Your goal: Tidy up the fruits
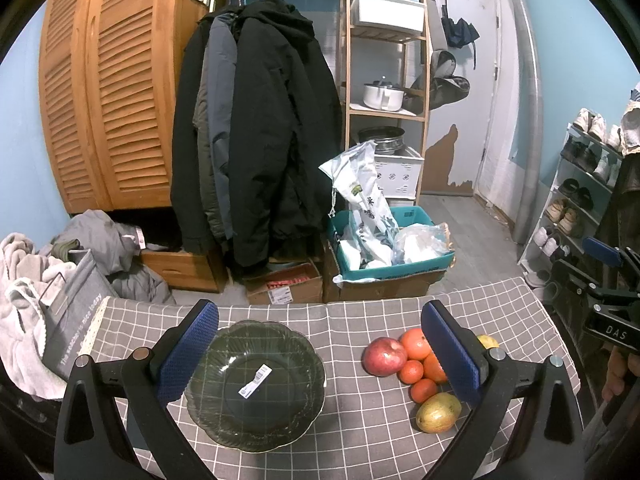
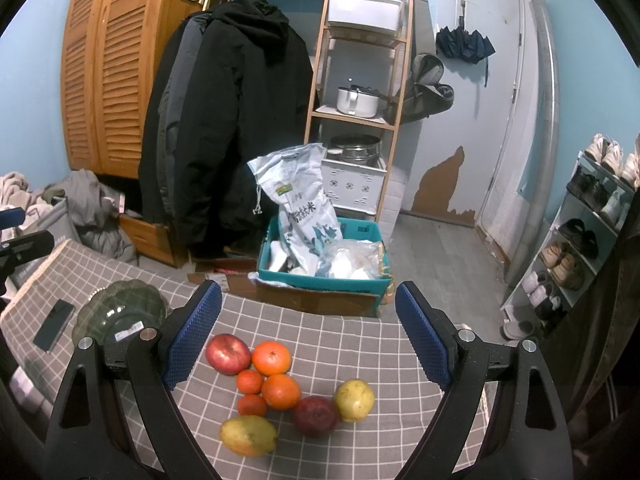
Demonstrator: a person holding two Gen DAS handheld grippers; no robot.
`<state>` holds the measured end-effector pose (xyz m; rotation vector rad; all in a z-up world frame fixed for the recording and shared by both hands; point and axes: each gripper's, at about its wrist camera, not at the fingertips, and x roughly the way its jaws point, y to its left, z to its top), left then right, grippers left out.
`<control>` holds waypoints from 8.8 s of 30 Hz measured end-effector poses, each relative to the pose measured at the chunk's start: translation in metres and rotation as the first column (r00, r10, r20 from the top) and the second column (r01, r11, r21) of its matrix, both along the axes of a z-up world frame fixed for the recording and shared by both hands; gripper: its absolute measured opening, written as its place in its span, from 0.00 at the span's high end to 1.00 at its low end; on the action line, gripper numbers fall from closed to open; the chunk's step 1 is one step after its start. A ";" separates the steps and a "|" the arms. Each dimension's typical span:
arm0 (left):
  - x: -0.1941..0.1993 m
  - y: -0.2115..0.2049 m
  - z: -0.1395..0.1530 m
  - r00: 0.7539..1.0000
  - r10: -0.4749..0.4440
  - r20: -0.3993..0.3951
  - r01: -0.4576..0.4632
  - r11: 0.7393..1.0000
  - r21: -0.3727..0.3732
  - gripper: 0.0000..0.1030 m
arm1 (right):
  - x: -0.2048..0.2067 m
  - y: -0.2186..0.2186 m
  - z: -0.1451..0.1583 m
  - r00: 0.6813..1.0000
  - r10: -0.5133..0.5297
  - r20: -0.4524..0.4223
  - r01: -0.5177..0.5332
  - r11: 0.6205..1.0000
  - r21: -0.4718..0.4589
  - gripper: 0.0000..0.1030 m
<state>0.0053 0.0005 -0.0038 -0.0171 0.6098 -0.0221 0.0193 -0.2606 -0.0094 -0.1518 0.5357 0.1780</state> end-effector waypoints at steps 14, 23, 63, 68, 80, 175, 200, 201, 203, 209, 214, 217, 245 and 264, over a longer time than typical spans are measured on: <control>0.000 0.002 0.000 1.000 0.003 0.000 -0.003 1.000 -0.003 0.01 | -0.001 -0.002 -0.002 1.000 -0.008 0.000 0.008 1.000 0.004 0.15; 0.000 0.002 0.001 1.000 0.003 0.000 -0.003 1.000 -0.003 0.01 | -0.001 -0.002 0.000 1.000 -0.006 0.001 0.006 1.000 0.003 0.16; 0.003 0.001 0.002 1.000 0.000 -0.004 0.000 1.000 -0.002 0.01 | 0.000 -0.007 0.000 1.000 -0.011 -0.002 0.011 1.000 -0.004 0.16; 0.011 -0.004 0.003 1.000 -0.005 -0.013 0.005 1.000 -0.003 0.01 | 0.003 -0.017 -0.003 1.000 -0.020 -0.010 0.020 1.000 -0.008 0.16; 0.049 -0.013 -0.040 0.989 -0.011 -0.144 0.009 1.000 -0.016 0.01 | 0.023 -0.035 -0.031 0.991 -0.087 -0.100 0.084 0.996 -0.032 0.16; 0.153 -0.107 -0.211 0.841 -0.176 -0.511 0.173 0.983 -0.054 0.23 | 0.135 -0.079 -0.216 0.800 -0.153 -0.581 0.162 0.986 -0.036 0.37; 0.098 -0.059 -0.111 0.943 -0.154 -0.296 0.132 0.987 -0.093 0.23 | 0.096 -0.030 -0.111 0.934 -0.031 -0.357 0.056 0.997 0.058 0.37; 0.096 -0.056 -0.109 0.945 -0.151 -0.289 0.129 0.987 -0.091 0.23 | 0.095 -0.027 -0.108 0.937 -0.026 -0.349 0.051 0.997 0.062 0.37; 0.092 -0.050 -0.104 0.951 -0.141 -0.276 0.122 0.989 -0.086 0.23 | 0.092 -0.021 -0.101 0.941 -0.015 -0.337 0.040 0.997 0.068 0.37; 0.083 -0.026 -0.095 0.961 -0.113 -0.252 0.091 0.991 -0.097 0.23 | 0.084 0.002 -0.081 0.956 0.024 -0.293 0.000 0.997 0.080 0.37; 0.074 -0.004 -0.089 0.969 -0.083 -0.235 0.061 0.993 -0.099 0.23 | 0.082 0.024 -0.069 0.961 0.060 -0.271 -0.039 0.996 0.084 0.37; 0.070 0.009 -0.089 0.971 -0.056 -0.231 0.036 0.995 -0.090 0.23 | 0.082 0.043 -0.066 0.960 0.089 -0.265 -0.069 0.994 0.083 0.37; 0.060 0.130 -0.165 0.898 0.141 -0.416 -0.192 0.978 -0.085 0.22 | 0.097 0.204 -0.118 0.851 0.332 -0.408 -0.317 0.943 0.106 0.37; 0.075 0.148 -0.250 0.778 0.157 -0.608 -0.243 0.968 -0.061 0.22 | 0.112 0.250 -0.197 0.735 0.356 -0.577 -0.366 0.925 0.104 0.37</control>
